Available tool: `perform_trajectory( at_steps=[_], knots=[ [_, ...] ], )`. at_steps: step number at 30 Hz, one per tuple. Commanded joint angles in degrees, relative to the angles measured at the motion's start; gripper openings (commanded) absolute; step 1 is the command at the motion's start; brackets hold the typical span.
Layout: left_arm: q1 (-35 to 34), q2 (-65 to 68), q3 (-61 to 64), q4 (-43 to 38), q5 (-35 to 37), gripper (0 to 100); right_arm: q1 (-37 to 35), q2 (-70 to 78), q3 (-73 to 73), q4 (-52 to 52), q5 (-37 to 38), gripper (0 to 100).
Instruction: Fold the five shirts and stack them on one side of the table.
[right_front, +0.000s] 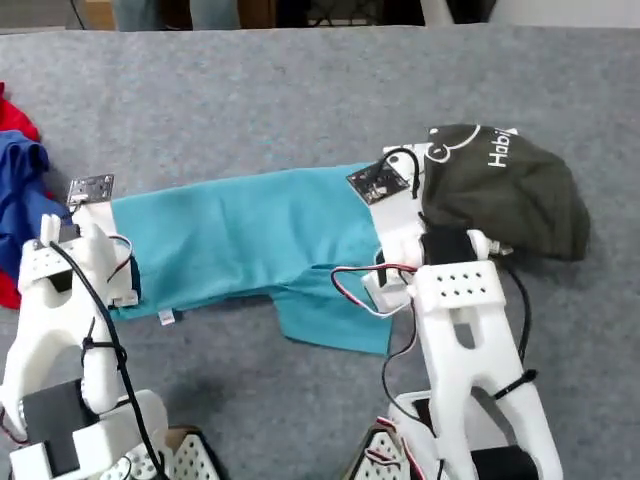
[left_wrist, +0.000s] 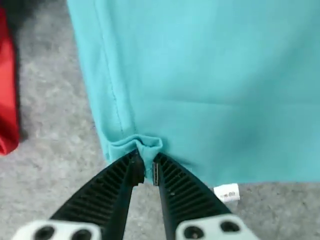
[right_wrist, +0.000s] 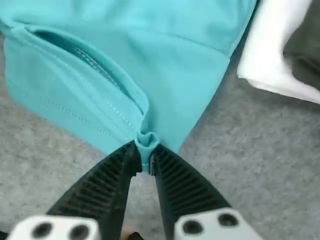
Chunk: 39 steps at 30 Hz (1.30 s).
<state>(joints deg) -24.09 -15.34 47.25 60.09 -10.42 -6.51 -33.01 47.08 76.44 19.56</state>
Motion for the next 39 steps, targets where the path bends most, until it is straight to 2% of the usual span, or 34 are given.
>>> perform_trajectory(
  at_steps=[1, 7, 12, 15, 18, 23, 28, 30, 32, 33, 34, 36, 39],
  knots=[
    [0.31, -1.49, 0.22, -2.55, 0.00, 3, 1.05, -1.80, 0.40, 0.70, 1.85, 1.3],
    [-3.74, -1.49, -0.13, -2.37, -0.09, 3, 1.05, -1.89, 2.95, 0.44, 2.20, 1.3],
    [-3.65, -1.49, 0.48, -2.11, -0.53, 5, 0.70, -1.71, 4.35, 0.35, 2.29, 1.4],
    [-4.18, -1.49, -0.13, -2.02, -0.09, 18, 0.70, -1.54, 4.62, 0.35, 2.29, 2.0],
    [-4.26, -1.67, -0.13, -2.02, 0.88, 25, 1.05, -1.89, 4.53, 0.88, 1.76, 11.2],
    [-8.48, -1.85, -5.49, 1.93, 6.24, 25, 0.97, -1.89, 2.59, 4.92, 2.20, 24.2],
    [-16.40, -2.02, -17.89, 11.69, 6.42, 23, 0.88, -1.63, -4.62, 9.41, 1.76, 23.5],
    [-17.45, -1.58, -23.34, 14.33, 6.68, 17, 0.26, -1.36, -7.78, 8.26, 1.49, 15.9],
    [-16.31, -1.49, -27.38, 16.09, 7.38, 7, -1.85, -0.66, -10.77, 4.57, -1.76, 1.1],
    [-14.20, -1.49, -28.53, 16.26, 8.44, 3, -2.73, 0.31, -11.56, 2.37, -4.31, 1.9],
    [-11.65, -1.49, -28.97, 16.26, 9.49, 3, -4.04, 1.89, -11.91, 0.00, -7.21, 4.8],
    [-5.58, -1.32, -28.79, 16.00, 12.57, 4, -6.95, 6.64, -12.18, -5.10, -11.25, 2.3],
    [1.54, 1.41, -27.47, 9.67, 15.82, 3, -11.08, 16.31, -12.53, -12.31, -13.98, 1.4]
  ],
)
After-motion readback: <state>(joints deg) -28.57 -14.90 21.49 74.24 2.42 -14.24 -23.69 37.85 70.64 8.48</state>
